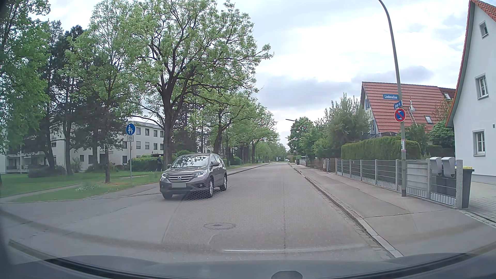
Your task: Follow the waypoints while adhering to traffic rules and regulations
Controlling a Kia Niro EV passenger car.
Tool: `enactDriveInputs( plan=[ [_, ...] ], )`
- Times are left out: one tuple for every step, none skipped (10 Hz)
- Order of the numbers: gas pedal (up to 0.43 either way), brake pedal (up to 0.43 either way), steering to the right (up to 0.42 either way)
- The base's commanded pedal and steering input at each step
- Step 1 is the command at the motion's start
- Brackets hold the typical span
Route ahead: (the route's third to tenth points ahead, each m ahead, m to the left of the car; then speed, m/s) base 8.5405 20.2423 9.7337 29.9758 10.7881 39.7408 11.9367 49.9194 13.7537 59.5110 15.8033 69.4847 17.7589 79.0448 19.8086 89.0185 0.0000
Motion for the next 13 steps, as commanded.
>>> enactDriveInputs(
  plan=[
    [0.0,0.213,-0.175],
    [0.0,0.213,-0.176],
    [0.0,0.213,-0.18],
    [0.0,0.195,-0.184],
    [0.0,0.183,-0.19],
    [0.0,0.183,-0.196],
    [0.0,0.183,-0.201],
    [0.0,0.177,-0.206],
    [0.0,0.171,-0.211],
    [0.0,0.146,-0.22],
    [0.0,0.146,-0.232],
    [0.0,0.14,-0.246],
    [0.0,0.128,-0.265]
  ],
)
